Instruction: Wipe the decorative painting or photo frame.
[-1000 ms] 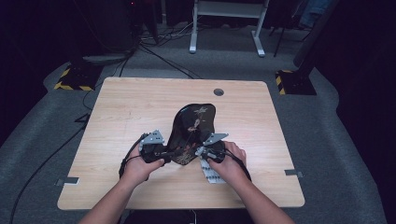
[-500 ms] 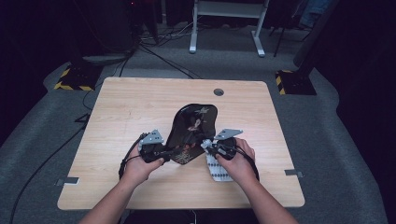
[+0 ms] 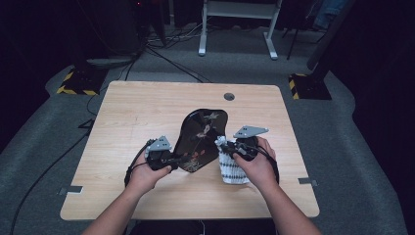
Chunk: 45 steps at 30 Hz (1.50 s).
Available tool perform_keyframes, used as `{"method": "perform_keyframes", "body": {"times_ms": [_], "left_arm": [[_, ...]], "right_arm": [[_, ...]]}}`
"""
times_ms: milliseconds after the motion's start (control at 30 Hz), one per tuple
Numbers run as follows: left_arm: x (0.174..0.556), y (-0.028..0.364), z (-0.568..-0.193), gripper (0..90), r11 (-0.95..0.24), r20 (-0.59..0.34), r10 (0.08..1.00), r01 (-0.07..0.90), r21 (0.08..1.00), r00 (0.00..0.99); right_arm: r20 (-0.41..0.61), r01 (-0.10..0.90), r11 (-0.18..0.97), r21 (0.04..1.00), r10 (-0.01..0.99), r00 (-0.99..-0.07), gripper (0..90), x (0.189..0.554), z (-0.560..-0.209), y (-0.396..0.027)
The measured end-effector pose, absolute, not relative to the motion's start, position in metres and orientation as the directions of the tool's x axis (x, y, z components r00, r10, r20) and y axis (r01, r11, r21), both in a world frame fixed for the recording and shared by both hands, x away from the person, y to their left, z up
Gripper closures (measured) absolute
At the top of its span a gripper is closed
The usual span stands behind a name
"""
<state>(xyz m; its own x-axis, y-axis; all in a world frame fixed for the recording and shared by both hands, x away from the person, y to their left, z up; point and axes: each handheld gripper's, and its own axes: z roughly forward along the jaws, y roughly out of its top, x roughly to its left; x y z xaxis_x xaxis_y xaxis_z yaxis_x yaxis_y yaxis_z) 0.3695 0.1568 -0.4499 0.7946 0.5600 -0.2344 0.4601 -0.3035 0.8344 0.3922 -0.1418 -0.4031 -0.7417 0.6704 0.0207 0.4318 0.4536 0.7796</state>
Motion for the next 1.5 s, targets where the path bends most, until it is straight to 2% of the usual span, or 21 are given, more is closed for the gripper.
{"method": "perform_keyframes", "body": {"times_ms": [533, 1000, 1500], "left_arm": [[0.371, 0.159, -0.448, 79.7, -0.332, -0.21, 0.548, 0.441, 0.834, 0.81], [0.373, 0.162, -0.448, 79.6, -0.337, -0.219, 0.534, 0.443, 0.831, 0.817], [0.372, 0.161, -0.449, 79.3, -0.332, -0.224, 0.538, 0.448, 0.83, 0.813]], "right_arm": [[0.032, 0.392, 0.404, 0.826, 0.662, -0.748, 78.9, 0.404, -0.355, -0.148], [0.022, 0.359, 0.411, 0.838, 0.632, -0.775, 78.9, 0.416, -0.32, -0.158], [-0.008, 0.306, 0.421, 0.854, 0.598, -0.801, 78.9, 0.422, -0.282, -0.139]]}}
